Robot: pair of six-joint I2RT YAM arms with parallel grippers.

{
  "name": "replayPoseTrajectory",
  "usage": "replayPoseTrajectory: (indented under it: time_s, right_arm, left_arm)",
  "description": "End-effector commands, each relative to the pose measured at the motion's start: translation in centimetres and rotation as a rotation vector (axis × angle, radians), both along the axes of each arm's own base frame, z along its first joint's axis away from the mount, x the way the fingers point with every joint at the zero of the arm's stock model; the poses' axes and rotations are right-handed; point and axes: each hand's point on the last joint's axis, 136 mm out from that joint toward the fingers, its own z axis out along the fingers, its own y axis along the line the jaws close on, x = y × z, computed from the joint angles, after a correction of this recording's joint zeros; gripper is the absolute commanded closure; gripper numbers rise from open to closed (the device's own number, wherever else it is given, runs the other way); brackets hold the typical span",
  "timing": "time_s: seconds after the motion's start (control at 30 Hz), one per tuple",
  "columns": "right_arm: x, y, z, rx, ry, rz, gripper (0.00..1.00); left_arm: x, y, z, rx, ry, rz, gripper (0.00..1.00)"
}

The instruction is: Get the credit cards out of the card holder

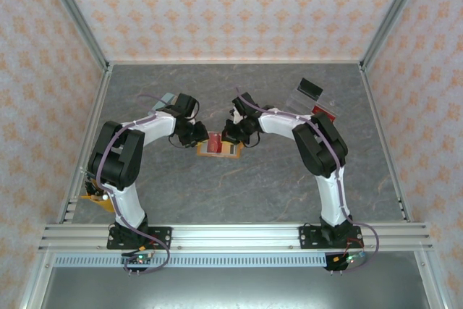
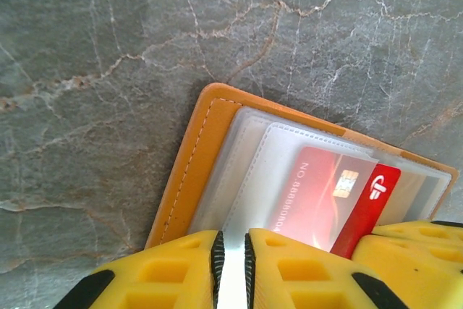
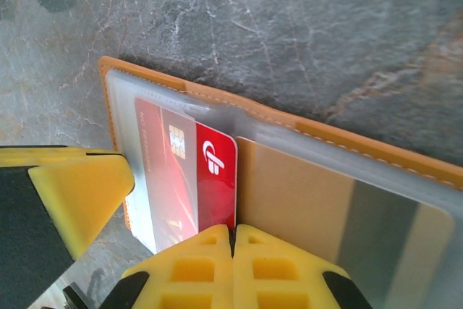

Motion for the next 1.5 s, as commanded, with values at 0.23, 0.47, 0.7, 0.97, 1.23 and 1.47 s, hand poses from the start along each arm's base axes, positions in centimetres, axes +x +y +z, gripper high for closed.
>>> replayPoseTrajectory:
  time_s: [0.23, 0.47, 0.7, 0.97, 1.23, 1.47]
  right_arm:
    - [0.0, -0.9, 0.2, -0.014, -0.004, -0.021, 0.97]
    - [0.0, -1.0, -0.4, -0.019, 0.005, -0.032, 0.96]
    - [0.1, -0.7, -0.4, 0.002, 0.008, -0.039, 0.91]
    - [0.5, 0.5, 0.4, 0.098, 0.015, -0.053, 0.85]
    - [1.1, 1.5, 1.0, 0.169, 0.014, -0.08, 0.83]
    - [1.2, 1.4, 1.1, 0.181, 0.015, -0.095, 0.85]
  left_arm:
    - [0.5, -0.9, 3.0, -0.063, -0.057, -0.064, 0.84]
    - [0.6, -1.9, 2.1, -0.079, -0.027, -0.085, 0.87]
    - [0.1, -1.8, -0.2, -0.051, 0.033, -0.091, 0.9]
    - [-1.3, -0.4, -2.8, 0.023, 0.099, -0.086, 0.92]
    - [-2.2, 0.2, -3.8, 0.049, 0.127, -0.076, 0.94]
    - [-1.9, 0.2, -3.5, 0.054, 0.118, -0.077, 0.94]
